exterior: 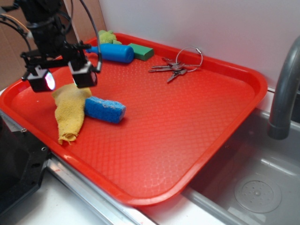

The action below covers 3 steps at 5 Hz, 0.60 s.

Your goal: Grab the yellow cloth.

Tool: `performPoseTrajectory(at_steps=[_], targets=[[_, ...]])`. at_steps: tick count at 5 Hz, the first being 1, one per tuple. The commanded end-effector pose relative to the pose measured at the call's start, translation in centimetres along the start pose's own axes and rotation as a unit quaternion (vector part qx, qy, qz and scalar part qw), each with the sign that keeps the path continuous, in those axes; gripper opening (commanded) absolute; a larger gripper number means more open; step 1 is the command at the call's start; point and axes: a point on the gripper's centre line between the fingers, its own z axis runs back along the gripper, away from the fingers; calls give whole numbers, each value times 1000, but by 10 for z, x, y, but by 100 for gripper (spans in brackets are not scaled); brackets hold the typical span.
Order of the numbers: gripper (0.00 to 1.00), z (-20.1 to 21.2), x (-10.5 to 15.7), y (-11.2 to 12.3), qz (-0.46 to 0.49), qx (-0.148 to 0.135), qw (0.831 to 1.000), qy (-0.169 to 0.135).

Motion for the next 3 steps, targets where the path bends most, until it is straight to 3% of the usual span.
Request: performPoseTrajectory(at_steps=[1, 2, 3], targets=[[86, -18, -10, -4, -9, 27, 999, 40], [0, -9, -3, -6, -27, 29, 999, 24], [0, -7, -5, -3, -57, 28, 998, 16]])
